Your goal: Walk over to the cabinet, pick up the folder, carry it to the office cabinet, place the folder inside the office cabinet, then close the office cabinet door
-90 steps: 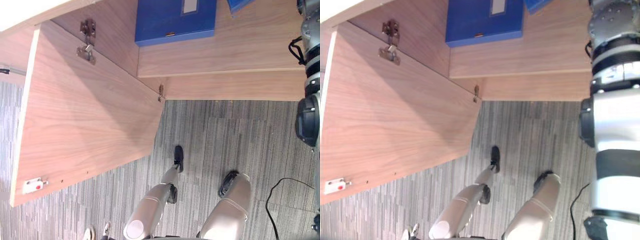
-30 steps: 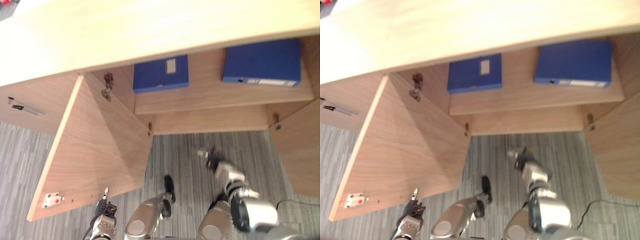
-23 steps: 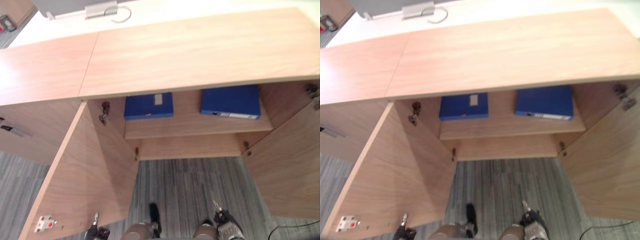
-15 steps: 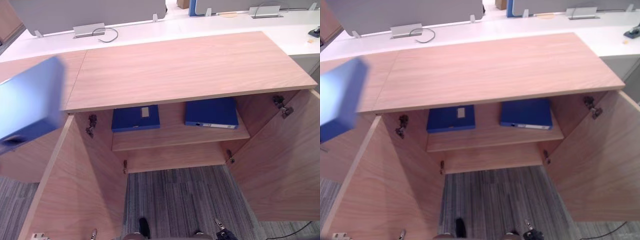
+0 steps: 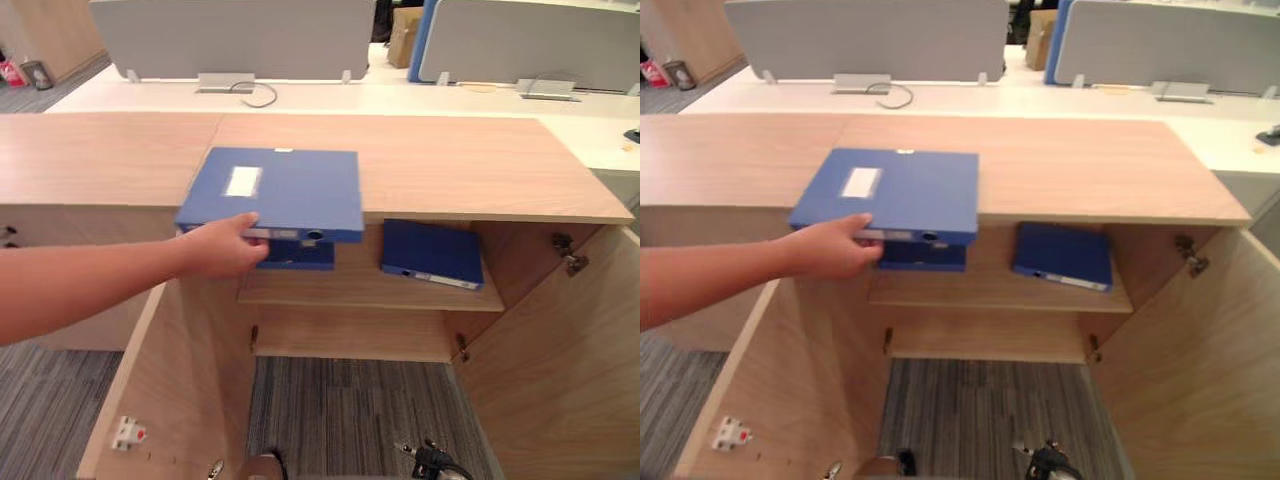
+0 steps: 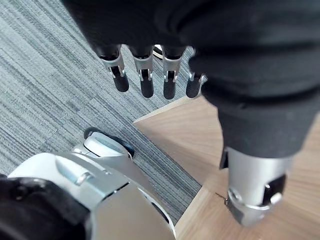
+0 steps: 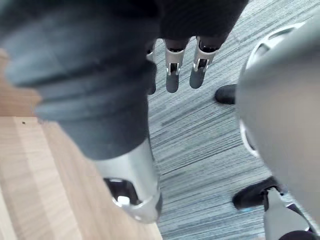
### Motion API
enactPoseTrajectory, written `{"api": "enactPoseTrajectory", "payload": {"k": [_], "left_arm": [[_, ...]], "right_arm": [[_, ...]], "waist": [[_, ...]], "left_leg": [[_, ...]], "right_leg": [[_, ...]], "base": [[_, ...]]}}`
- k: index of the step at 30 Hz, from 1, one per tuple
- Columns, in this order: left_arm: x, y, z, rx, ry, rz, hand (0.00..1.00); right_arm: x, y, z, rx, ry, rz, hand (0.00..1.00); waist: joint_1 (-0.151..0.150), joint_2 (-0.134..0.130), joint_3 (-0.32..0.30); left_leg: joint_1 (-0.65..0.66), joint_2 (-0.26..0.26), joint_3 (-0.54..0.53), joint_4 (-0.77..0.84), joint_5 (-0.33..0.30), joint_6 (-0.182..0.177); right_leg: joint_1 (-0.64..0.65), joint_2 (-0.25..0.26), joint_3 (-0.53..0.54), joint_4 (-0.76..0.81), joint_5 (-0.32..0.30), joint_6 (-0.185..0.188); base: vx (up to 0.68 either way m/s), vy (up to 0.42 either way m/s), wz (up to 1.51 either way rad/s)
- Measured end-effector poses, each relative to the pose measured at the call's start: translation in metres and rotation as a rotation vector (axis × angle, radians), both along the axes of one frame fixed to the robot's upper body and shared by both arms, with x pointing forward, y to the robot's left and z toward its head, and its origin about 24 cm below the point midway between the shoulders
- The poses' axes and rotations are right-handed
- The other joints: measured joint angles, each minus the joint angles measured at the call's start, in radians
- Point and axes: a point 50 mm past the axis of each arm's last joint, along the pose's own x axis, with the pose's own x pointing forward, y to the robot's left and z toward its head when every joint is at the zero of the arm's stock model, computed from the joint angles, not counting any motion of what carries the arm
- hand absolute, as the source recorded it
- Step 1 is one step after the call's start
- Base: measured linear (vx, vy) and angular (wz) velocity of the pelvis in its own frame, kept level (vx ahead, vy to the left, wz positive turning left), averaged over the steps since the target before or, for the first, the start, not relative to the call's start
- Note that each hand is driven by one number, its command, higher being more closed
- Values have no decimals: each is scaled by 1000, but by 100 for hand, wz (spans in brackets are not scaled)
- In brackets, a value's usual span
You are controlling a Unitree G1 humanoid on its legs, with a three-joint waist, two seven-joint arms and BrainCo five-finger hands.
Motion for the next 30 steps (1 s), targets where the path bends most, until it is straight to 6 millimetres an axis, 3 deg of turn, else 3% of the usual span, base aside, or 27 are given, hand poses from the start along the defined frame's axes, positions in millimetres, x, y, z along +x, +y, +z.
{"api": "enactPoseTrajectory", "payload": {"k": [2, 5, 7, 8, 10, 13, 19, 26, 30], "left_arm": [[2, 1, 1, 0, -6, -24, 0], [6, 2, 6, 25, -55, -77, 0], [25, -3, 19, 45, -177, -149, 0], [48, -18, 33, 50, -300, -263, 0], [66, -39, 45, 32, -402, -381, 0], [81, -74, 57, -24, -508, -560, 0], [99, -86, 91, 8, -685, -758, 0], [101, -122, 147, -84, -986, -919, 0], [104, -120, 174, -52, -1115, -944, 0]], "right_arm": [[-1, 1, -1, -1, 12, 36, 0], [-2, 4, -1, 2, 16, 53, 0], [-4, 4, -2, 2, 20, 53, 0], [-5, 4, -2, -1, 23, 57, 0], [-4, 4, -2, -4, 24, 60, 0], [-5, 11, -2, 7, 25, 64, 0], [-7, 12, -3, -1, 34, 96, 0], [-10, 5, -3, -26, 39, 130, 0], [-12, 0, -2, -37, 41, 132, 0]], "waist": [[1, -6, 1], [5, -15, -8], [7, -16, -16], [5, -15, -26], [11, -14, -32], [3, -28, -65], [-5, -28, -71], [-17, 7, -91], [-20, 18, -98]], "left_leg": [[23, -29, 7, -71, 28, 23], [71, -74, -4, -196, 64, 24], [112, -95, -27, -306, 120, 27], [131, -106, -54, -372, 153, 25], [130, -107, -69, -372, 174, 28], [133, -110, -70, -372, 179, 33], [162, -92, -69, -367, 183, 42], [180, -55, -42, -373, 170, 21], [184, -47, -37, -373, 169, 18]], "right_leg": [[-3, -15, 22, -20, 1, -3], [-2, -28, 52, -58, 1, -4], [-3, -30, 52, -66, 1, -4], [-5, -28, 48, -67, 1, -4], [-3, -27, 47, -68, 1, -3], [3, -26, 51, -84, 4, -6], [32, -1, 59, -99, 15, 10], [36, 31, 86, -114, 14, 7], [34, 38, 98, -122, 12, 0]], "base": [[-83, 137, 15], [-29, 76, 9], [41, 6, 28], [52, -7, 38], [40, -2, 15], [100, -16, -10], [98, -82, -7], [-30, -49, -16], [-61, 4, -10]]}}
